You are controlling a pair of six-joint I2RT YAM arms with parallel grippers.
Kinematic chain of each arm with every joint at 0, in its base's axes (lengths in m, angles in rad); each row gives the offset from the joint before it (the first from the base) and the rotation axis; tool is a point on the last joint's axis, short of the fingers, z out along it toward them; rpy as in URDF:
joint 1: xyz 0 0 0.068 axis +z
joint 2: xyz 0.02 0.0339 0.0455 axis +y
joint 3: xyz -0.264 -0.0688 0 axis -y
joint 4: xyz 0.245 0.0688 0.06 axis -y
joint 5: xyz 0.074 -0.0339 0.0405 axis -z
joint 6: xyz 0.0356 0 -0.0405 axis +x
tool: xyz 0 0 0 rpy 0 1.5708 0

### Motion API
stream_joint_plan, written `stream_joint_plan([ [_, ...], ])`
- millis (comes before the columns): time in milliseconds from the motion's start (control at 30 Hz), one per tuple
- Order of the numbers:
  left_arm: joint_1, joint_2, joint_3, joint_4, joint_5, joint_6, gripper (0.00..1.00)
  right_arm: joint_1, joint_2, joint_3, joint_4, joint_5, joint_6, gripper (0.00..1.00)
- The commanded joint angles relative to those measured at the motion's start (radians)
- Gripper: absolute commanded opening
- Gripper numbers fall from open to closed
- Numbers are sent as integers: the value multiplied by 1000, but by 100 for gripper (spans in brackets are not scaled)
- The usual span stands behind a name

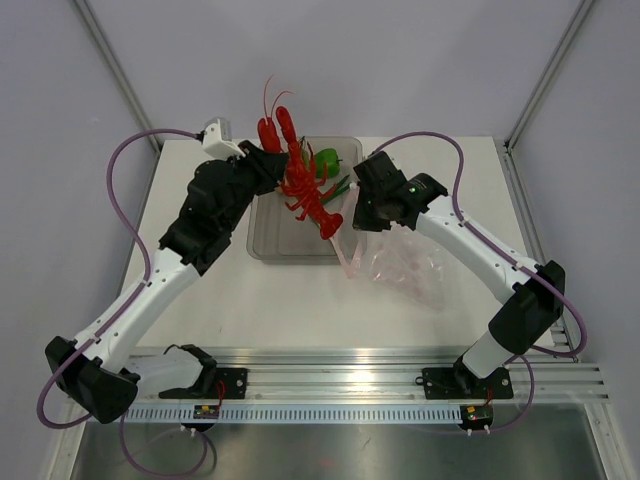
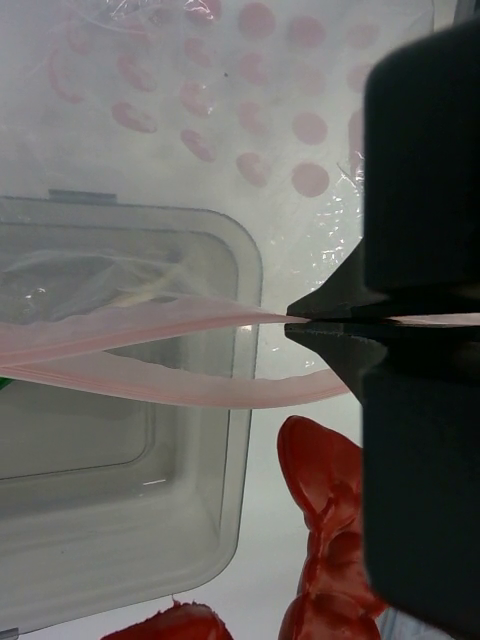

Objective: Place the food in the zip-top bag and seal the zipper
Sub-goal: Place the fake lobster in the bin.

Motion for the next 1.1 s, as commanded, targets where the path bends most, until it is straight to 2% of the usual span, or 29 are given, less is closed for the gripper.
stream_joint_plan([
  [0, 3, -18, 44, 35, 3, 40, 0, -5, -32, -7, 37, 3, 17, 0],
  [200, 56, 56, 226, -144, 187, 95, 0, -3, -52, -27, 40, 6, 20, 0],
  [333, 124, 120, 315, -248, 390, 115, 0, -3, -67, -37, 39, 19, 17, 0],
  [633, 151, 212, 441, -333, 635, 176, 0, -3, -87, -49, 36, 22, 16, 0],
  [767, 168, 275, 525, -436, 663, 222, 0, -5, -99, -63, 40, 28, 16, 0],
  [800, 174, 324, 557, -516, 648, 241, 0, -3, -101, -63, 40, 28, 16, 0],
  [900, 213, 414, 645, -626, 646, 305, 0, -3, -104, -66, 43, 28, 16, 0],
  [1067, 280, 666, 721, -670, 750, 360, 0, -3, -112, -72, 40, 28, 14, 0],
])
